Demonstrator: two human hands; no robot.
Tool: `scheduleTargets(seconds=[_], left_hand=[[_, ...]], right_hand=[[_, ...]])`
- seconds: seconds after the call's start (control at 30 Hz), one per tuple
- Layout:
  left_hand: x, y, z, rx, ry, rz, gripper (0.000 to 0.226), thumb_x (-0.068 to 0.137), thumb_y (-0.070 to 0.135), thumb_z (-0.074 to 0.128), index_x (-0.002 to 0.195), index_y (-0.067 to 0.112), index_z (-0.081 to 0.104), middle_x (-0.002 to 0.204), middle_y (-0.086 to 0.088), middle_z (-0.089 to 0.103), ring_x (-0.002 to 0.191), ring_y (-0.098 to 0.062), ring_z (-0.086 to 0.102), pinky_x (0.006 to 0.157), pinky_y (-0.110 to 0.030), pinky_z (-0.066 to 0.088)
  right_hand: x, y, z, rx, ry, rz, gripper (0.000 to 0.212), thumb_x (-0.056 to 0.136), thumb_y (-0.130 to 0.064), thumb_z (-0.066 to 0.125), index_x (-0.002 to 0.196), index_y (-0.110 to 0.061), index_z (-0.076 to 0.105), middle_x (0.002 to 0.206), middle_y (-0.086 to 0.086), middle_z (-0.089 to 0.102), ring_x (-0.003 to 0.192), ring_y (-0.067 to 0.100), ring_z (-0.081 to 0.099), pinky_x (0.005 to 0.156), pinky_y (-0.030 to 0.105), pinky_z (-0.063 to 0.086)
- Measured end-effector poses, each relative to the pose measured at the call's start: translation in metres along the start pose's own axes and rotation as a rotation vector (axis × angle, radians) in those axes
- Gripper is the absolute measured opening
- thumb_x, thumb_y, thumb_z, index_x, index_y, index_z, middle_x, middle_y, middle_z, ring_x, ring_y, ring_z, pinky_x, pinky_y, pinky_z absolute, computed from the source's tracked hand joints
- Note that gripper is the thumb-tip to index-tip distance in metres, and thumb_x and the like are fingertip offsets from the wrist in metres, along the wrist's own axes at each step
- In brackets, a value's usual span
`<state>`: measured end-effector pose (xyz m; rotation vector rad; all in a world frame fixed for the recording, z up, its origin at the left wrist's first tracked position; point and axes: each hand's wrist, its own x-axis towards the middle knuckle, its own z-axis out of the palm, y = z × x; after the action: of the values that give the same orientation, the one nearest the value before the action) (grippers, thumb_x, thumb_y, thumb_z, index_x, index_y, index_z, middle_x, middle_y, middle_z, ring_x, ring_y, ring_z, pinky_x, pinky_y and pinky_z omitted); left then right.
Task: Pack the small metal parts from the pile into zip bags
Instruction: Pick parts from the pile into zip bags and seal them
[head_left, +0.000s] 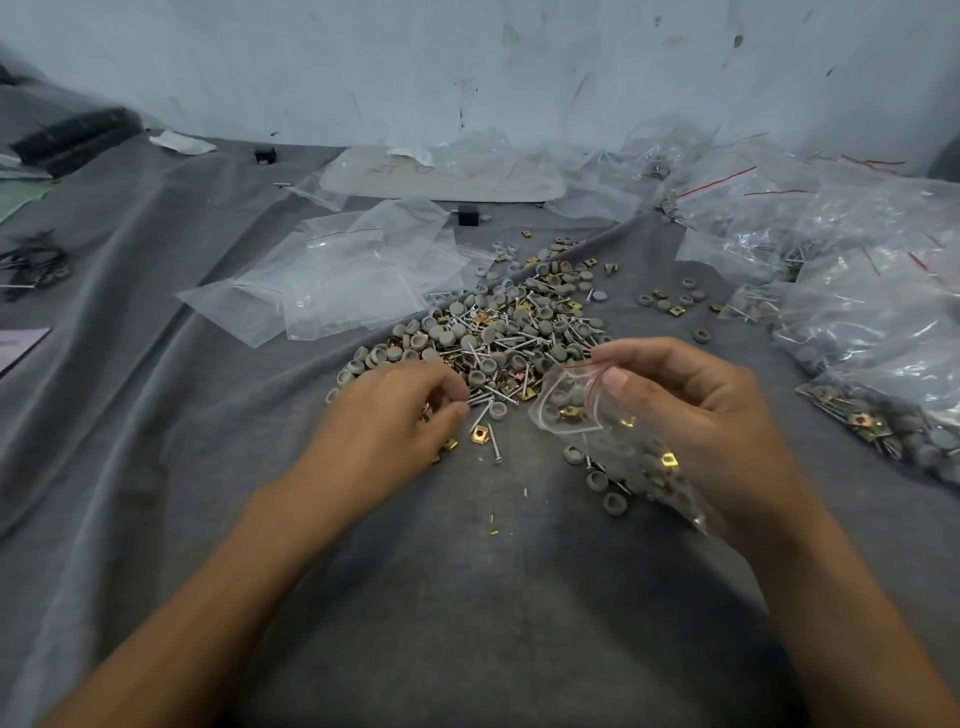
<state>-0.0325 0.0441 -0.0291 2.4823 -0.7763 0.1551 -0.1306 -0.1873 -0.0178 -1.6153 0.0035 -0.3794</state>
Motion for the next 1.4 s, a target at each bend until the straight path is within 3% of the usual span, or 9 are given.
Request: scheduleTargets(seconds=[0.2,0.47,0.7,0.93,1.07,1.13,1.23,1.33,1.4], left_hand=[[0.010,0.004,0.024,0.282,-0.014,0.015,0.030,0.100,0.044,0.052,0.121,0.026,0.063,0.115,0.004,0.060,0.112,-0.020,0.054,0.090,-0.036,0.044],[0.023,0.009,0.029,0.453,-0.096,-0.035,0.045,0.099,0.055,0.045,0.126,0.024,0.062,0.119,-0.001,0.062,0.112,-0.025,0.057,0.088,-0.038,0.045],[0.029,0.015,0.028,0.502,-0.077,-0.026,0.029,0.089,0.045,0.053,0.091,0.019,0.064,0.089,0.000,0.066,0.088,-0.027,0.062,0.061,-0.034,0.035],[0.033,0.016,0.028,0.430,-0.124,-0.039,0.026,0.087,0.038,0.059,0.107,0.022,0.060,0.101,0.001,0.070,0.095,-0.028,0.064,0.069,-0.037,0.050],[0.030,0.015,0.025,0.425,-0.135,-0.058,0.025,0.086,0.033,0.060,0.107,0.020,0.059,0.101,0.000,0.069,0.096,-0.029,0.063,0.070,-0.037,0.047],[0.027,0.015,0.024,0.439,-0.114,-0.070,0.019,0.087,0.030,0.058,0.102,0.018,0.059,0.096,-0.001,0.068,0.093,-0.029,0.063,0.064,-0.036,0.039],[0.024,0.016,0.023,0.564,-0.086,-0.070,0.016,0.090,0.026,0.053,0.077,0.016,0.053,0.080,-0.002,0.061,0.078,-0.026,0.058,0.058,-0.035,0.027],[0.020,0.020,0.026,0.661,-0.050,-0.049,0.028,0.091,0.026,0.052,0.068,0.017,0.039,0.080,-0.003,0.057,0.078,-0.027,0.055,0.061,-0.033,0.027],[0.018,0.021,0.028,0.653,-0.045,-0.050,0.026,0.091,0.026,0.052,0.069,0.017,0.040,0.082,-0.003,0.056,0.079,-0.025,0.053,0.063,-0.033,0.029]], right_hand=[[0.000,0.001,-0.001,0.001,0.005,0.005,0.016,0.091,-0.017,0.071,0.102,-0.024,0.079,0.098,0.004,0.079,0.089,0.019,0.075,0.074,0.026,0.058],[0.000,-0.002,0.000,0.004,-0.008,0.025,0.017,0.091,-0.014,0.070,0.101,-0.025,0.079,0.100,0.004,0.079,0.093,0.022,0.076,0.078,0.028,0.060],[0.000,-0.003,0.003,-0.010,-0.018,0.038,0.018,0.092,-0.014,0.071,0.101,-0.027,0.079,0.101,0.002,0.079,0.093,0.019,0.075,0.074,0.023,0.058],[0.000,-0.003,0.005,-0.044,-0.015,0.036,0.017,0.092,-0.016,0.071,0.101,-0.028,0.079,0.099,-0.001,0.079,0.092,0.015,0.074,0.073,0.020,0.055],[0.000,-0.003,0.004,-0.022,-0.017,0.036,0.019,0.092,-0.013,0.070,0.101,-0.028,0.079,0.099,0.000,0.079,0.092,0.014,0.074,0.074,0.020,0.055],[0.000,-0.003,0.003,-0.020,-0.019,0.035,0.020,0.093,-0.013,0.070,0.101,-0.029,0.079,0.100,0.000,0.079,0.092,0.015,0.074,0.074,0.021,0.056],[0.001,-0.003,0.003,-0.011,-0.013,0.043,0.019,0.092,-0.014,0.071,0.101,-0.029,0.079,0.100,0.000,0.079,0.092,0.015,0.074,0.074,0.021,0.056],[0.001,-0.004,0.003,-0.003,-0.011,0.048,0.018,0.092,-0.013,0.070,0.101,-0.027,0.079,0.100,0.001,0.079,0.091,0.014,0.075,0.073,0.020,0.055],[0.001,-0.005,0.002,0.008,-0.005,0.050,0.017,0.092,-0.012,0.070,0.100,-0.025,0.079,0.098,0.001,0.079,0.089,0.014,0.074,0.072,0.020,0.055]])
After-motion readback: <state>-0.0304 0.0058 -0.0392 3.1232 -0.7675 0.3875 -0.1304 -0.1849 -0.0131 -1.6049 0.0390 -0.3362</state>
